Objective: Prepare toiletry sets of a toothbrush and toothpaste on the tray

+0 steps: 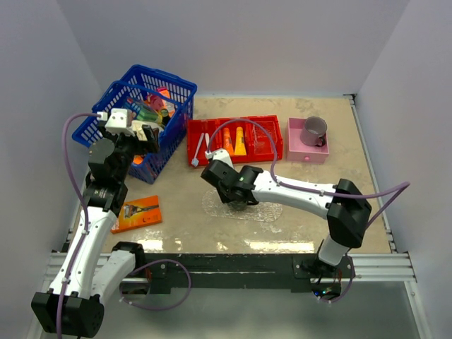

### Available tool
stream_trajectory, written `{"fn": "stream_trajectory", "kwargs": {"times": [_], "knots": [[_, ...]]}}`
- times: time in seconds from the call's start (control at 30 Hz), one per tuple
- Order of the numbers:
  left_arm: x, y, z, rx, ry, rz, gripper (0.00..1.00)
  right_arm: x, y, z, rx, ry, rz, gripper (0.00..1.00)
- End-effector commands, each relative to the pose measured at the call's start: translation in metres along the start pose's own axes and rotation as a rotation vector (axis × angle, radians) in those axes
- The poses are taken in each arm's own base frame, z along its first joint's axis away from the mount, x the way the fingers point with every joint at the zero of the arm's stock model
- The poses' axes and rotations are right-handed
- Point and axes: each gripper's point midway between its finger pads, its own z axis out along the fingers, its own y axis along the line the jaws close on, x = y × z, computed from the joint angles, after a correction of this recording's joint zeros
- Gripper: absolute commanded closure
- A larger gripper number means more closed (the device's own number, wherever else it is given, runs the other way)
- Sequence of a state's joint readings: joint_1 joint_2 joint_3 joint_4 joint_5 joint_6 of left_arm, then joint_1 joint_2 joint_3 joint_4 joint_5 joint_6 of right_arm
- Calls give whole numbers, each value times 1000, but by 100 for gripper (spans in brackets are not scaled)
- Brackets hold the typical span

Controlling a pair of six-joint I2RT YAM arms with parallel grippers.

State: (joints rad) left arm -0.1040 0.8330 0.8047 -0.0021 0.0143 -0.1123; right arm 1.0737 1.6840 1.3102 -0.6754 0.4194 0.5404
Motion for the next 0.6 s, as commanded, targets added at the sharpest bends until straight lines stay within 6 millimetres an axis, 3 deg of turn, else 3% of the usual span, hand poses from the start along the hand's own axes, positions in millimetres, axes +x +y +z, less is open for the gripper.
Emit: {"fn": "stream_trajectory", "kwargs": {"times": [0.0,0.57], "knots": [[-15,1,-1,-6,-49,-2,0,-38,2,-14,29,-129,72,100],[-13,2,-1,-9,-45,-4,0,-26,6,0,68,-99,65,100]]}}
